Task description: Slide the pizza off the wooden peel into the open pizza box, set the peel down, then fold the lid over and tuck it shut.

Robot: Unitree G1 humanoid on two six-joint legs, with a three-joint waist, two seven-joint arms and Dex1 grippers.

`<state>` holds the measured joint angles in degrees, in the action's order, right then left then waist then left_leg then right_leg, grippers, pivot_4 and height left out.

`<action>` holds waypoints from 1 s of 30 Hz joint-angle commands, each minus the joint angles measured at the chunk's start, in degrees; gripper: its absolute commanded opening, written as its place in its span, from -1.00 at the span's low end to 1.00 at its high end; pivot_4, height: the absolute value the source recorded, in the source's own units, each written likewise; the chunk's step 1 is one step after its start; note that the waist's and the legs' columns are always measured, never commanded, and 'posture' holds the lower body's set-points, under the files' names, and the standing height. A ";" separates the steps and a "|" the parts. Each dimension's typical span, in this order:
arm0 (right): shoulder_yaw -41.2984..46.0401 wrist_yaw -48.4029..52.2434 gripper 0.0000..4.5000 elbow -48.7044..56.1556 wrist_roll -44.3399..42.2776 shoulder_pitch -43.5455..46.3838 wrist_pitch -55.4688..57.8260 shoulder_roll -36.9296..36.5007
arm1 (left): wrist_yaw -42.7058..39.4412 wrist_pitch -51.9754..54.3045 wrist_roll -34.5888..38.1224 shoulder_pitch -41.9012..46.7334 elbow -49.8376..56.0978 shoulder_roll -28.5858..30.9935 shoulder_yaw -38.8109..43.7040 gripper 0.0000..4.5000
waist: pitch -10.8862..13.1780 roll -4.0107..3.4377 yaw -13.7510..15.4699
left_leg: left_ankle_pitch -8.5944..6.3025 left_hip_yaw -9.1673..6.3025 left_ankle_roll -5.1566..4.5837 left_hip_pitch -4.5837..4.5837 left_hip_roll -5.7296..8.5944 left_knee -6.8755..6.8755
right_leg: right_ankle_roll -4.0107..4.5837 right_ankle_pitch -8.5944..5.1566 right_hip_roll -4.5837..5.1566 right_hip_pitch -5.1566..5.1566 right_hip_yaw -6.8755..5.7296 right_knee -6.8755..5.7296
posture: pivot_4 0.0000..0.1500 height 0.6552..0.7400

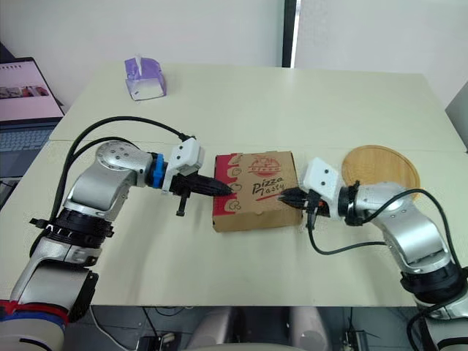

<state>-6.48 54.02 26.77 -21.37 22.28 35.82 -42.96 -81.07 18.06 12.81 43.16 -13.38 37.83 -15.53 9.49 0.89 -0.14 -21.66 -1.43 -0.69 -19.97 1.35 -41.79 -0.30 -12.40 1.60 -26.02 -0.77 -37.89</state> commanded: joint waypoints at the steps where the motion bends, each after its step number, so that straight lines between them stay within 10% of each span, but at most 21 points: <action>1: 1.28 2.24 -0.11 3.97 -1.65 -0.76 -0.29 -2.41 | -0.66 -1.59 -0.26 1.89 -0.35 -0.30 0.76 -1.00 | 0.00 0.00 0.05 | 0.00 0.00 0.00 0.00 0.01 0.00 | 0.00 0.00 0.00 0.00 0.00 0.00 | 1.00 0.65; 8: -6.37 -0.85 0.99 1.01 9.97 -0.71 -8.81 -2.74 | -1.34 -2.19 -0.19 1.74 -0.88 -0.34 1.07 -1.00 | 0.00 0.00 0.03 | 0.00 0.02 -0.01 0.00 0.02 -0.01 | -0.01 0.00 0.01 0.01 0.01 -0.01 | 1.00 0.65; 30: -5.21 -2.85 0.99 -3.48 15.70 3.67 -12.29 1.82 | -3.63 -2.99 -0.44 2.43 -0.69 -0.69 0.24 -1.00 | 0.00 0.00 0.03 | 0.00 0.03 0.00 0.01 0.02 -0.02 | 0.00 0.00 0.01 0.00 0.01 -0.02 | 1.00 0.65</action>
<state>-14.05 52.27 21.52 -5.35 24.57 23.37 -41.51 -84.36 15.81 12.53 44.11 -15.14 37.41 -15.53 9.49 0.89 -0.12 -21.66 -1.40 -0.68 -19.97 1.37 -41.81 -0.30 -12.39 1.61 -26.02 -0.75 -37.91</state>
